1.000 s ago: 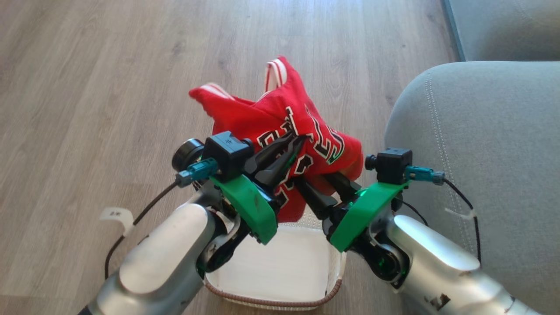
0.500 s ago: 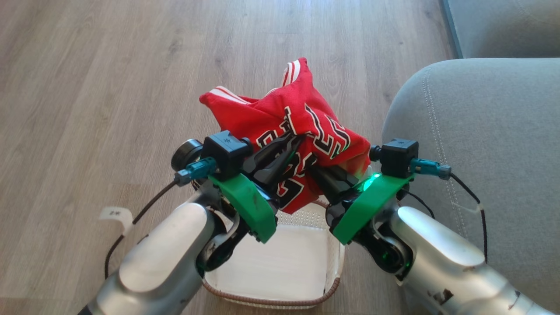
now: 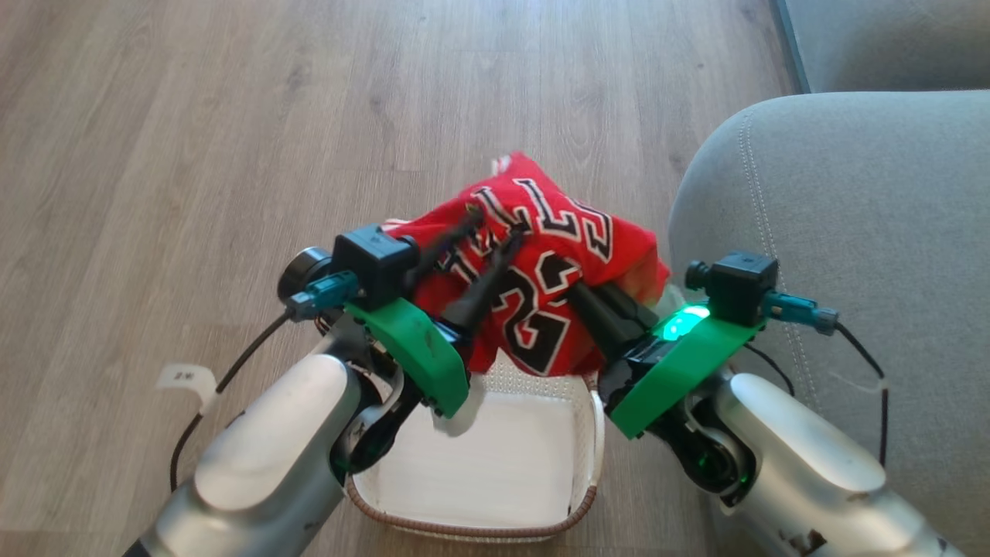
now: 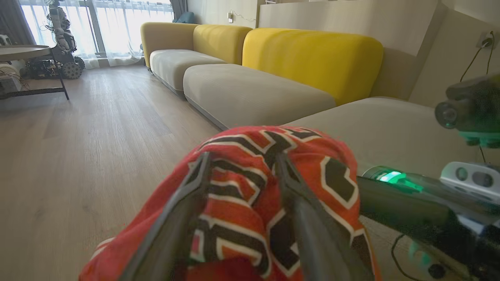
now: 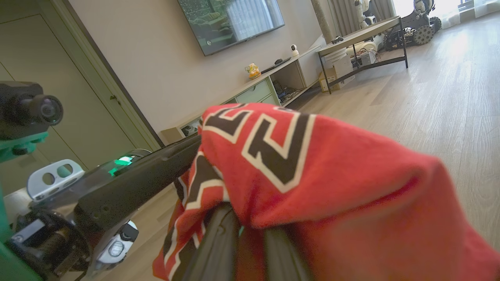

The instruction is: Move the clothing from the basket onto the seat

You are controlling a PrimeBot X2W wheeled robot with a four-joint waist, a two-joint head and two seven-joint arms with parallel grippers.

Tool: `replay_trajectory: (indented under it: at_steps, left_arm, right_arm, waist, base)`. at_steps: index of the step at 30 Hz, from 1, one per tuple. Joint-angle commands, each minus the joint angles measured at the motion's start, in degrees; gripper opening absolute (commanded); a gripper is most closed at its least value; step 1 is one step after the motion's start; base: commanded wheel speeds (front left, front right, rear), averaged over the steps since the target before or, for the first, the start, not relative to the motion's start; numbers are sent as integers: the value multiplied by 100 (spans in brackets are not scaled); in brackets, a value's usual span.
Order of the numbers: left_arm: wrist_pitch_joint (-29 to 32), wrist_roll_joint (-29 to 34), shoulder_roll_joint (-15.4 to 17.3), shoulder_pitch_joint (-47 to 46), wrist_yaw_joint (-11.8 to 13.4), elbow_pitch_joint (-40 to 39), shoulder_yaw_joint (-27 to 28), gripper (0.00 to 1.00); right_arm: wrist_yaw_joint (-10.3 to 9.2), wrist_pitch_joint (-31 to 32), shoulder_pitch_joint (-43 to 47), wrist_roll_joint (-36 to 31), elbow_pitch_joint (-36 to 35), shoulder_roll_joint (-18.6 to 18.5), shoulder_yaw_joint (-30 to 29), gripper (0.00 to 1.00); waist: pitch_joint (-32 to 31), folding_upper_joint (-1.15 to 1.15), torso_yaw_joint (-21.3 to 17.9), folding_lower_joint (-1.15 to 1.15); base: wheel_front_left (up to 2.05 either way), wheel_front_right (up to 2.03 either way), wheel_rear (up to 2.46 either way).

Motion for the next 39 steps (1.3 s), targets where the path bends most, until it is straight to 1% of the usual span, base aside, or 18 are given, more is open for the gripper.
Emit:
replay_trajectory:
  at_steps: [1,11,19,29,30,34,35,39]
  left_arm:
    - [-40,-84,135,-244,51,-123,289,100]
    - [-44,-103,183,-180,128,-170,283,100]
    - [-59,-96,239,-158,177,-340,276,100]
    - [-130,-72,273,-113,154,-524,194,100]
    - [-151,-67,276,-109,147,-553,178,100]
    - [-181,-39,295,-129,107,-626,133,100]
    - [-170,-30,313,-136,90,-640,107,100]
    - [-180,-14,323,-155,74,-669,73,100]
  right_arm:
    - [43,-79,-35,-61,-272,-41,-118,0]
    - [43,-79,185,-282,-551,-175,-506,0]
    - [43,-80,404,-453,-808,-354,-963,0]
    - [43,-80,653,-656,-1168,-515,-1428,0]
    - [43,-80,698,-694,-1239,-537,-1509,0]
    - [43,-80,769,-747,-1367,-573,-1654,0]
    - [43,-80,799,-781,-1439,-569,-1728,0]
    - [43,-80,852,-844,-1554,-563,-1852,0]
  waist:
    - [-4,0,-14,0]
    - [-56,0,-126,0]
    - [-17,0,-409,0]
    - [6,0,-1052,0]
    - [11,0,-1188,0]
    - [59,0,-1464,0]
    - [90,0,-1610,0]
    - [146,0,-1905,0]
  base:
    - [0,0,0]
    - [0,0,0]
    - [0,0,0]
    - [0,0,0]
    - [0,0,0]
    - [0,0,0]
    - [0,0,0]
    - [0,0,0]
